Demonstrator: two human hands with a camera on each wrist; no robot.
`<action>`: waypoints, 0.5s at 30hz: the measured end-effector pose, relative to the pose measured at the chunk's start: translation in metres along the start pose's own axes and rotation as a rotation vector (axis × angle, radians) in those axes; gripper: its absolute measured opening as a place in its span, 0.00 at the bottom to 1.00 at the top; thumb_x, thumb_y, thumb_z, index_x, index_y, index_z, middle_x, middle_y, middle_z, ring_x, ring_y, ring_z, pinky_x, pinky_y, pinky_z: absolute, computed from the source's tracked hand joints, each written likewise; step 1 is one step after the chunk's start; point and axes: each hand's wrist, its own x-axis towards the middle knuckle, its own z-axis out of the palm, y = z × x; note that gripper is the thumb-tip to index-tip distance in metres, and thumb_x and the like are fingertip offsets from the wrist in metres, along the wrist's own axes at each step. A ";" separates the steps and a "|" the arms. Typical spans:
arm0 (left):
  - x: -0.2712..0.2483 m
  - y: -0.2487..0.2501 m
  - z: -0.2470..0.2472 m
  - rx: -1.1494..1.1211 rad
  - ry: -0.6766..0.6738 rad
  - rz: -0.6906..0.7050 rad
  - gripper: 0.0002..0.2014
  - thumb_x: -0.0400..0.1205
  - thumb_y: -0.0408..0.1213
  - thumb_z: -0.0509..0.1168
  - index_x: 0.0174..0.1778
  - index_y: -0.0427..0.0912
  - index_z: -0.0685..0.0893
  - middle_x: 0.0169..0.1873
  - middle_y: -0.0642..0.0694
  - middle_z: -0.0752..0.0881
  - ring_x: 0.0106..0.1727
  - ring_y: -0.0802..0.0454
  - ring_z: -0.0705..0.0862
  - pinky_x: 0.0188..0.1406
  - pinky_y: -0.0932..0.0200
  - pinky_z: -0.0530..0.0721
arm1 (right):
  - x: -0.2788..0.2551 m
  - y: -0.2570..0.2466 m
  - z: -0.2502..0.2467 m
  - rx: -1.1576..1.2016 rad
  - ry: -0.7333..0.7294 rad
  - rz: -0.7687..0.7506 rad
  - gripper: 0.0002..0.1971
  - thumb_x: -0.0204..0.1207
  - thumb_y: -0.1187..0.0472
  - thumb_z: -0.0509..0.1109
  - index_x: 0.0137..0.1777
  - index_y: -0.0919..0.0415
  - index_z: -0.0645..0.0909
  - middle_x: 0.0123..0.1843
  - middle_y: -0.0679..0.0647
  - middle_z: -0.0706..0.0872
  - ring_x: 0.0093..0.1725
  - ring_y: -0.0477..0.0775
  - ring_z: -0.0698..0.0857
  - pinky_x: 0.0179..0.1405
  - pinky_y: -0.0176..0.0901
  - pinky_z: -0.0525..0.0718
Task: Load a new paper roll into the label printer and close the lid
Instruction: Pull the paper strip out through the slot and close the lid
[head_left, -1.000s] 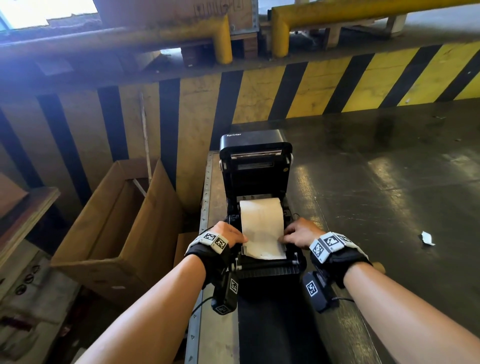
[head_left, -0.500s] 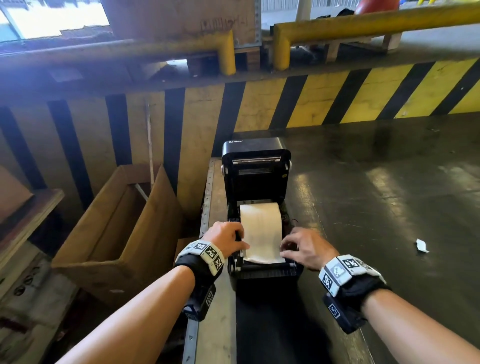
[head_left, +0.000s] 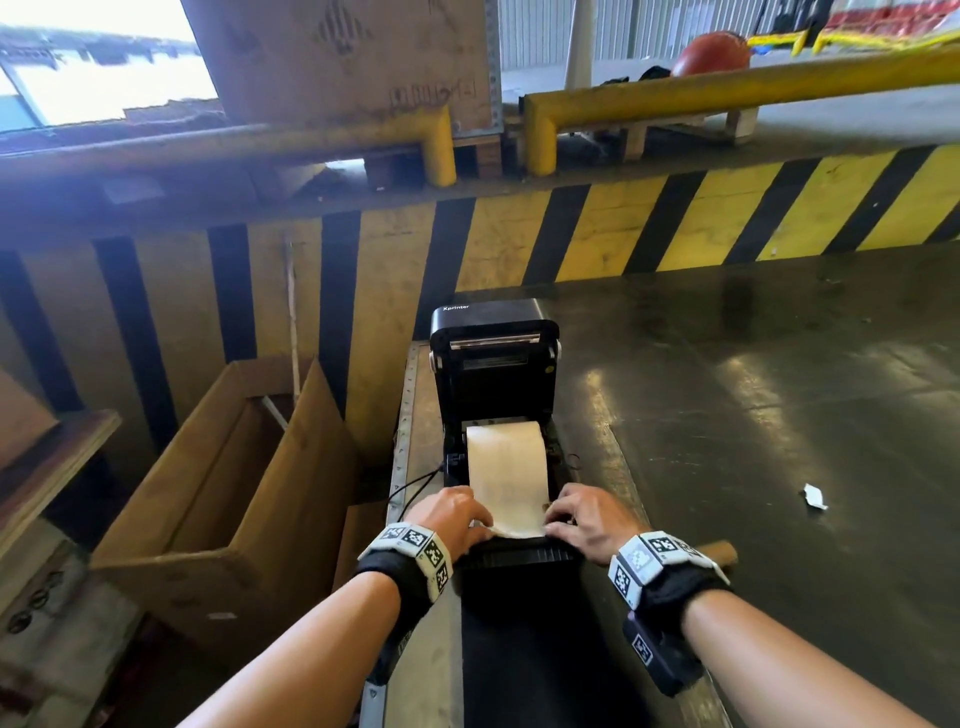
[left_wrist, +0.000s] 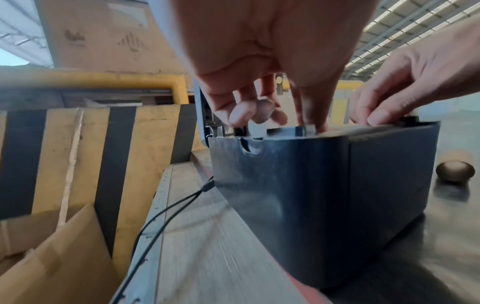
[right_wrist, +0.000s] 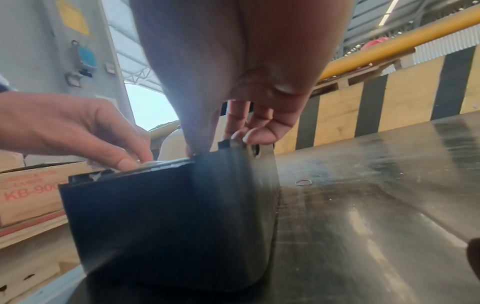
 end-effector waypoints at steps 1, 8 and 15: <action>0.000 0.001 -0.001 0.029 -0.011 0.008 0.14 0.80 0.48 0.64 0.58 0.49 0.87 0.55 0.46 0.83 0.56 0.46 0.84 0.57 0.52 0.83 | -0.001 0.000 0.001 0.004 0.006 -0.003 0.15 0.76 0.51 0.67 0.55 0.58 0.87 0.56 0.53 0.84 0.55 0.52 0.83 0.49 0.35 0.73; 0.002 0.010 -0.003 0.105 -0.016 0.043 0.12 0.83 0.42 0.61 0.56 0.47 0.87 0.56 0.43 0.83 0.58 0.43 0.84 0.58 0.49 0.83 | -0.007 -0.003 0.001 0.022 0.001 0.020 0.15 0.73 0.49 0.69 0.52 0.57 0.87 0.57 0.52 0.83 0.56 0.53 0.81 0.50 0.37 0.72; -0.005 0.013 -0.009 0.053 -0.024 0.019 0.13 0.82 0.42 0.61 0.58 0.44 0.87 0.59 0.41 0.83 0.60 0.42 0.83 0.61 0.54 0.81 | -0.011 -0.008 0.001 0.011 -0.003 0.030 0.12 0.73 0.52 0.69 0.49 0.57 0.87 0.56 0.56 0.83 0.56 0.56 0.81 0.58 0.46 0.78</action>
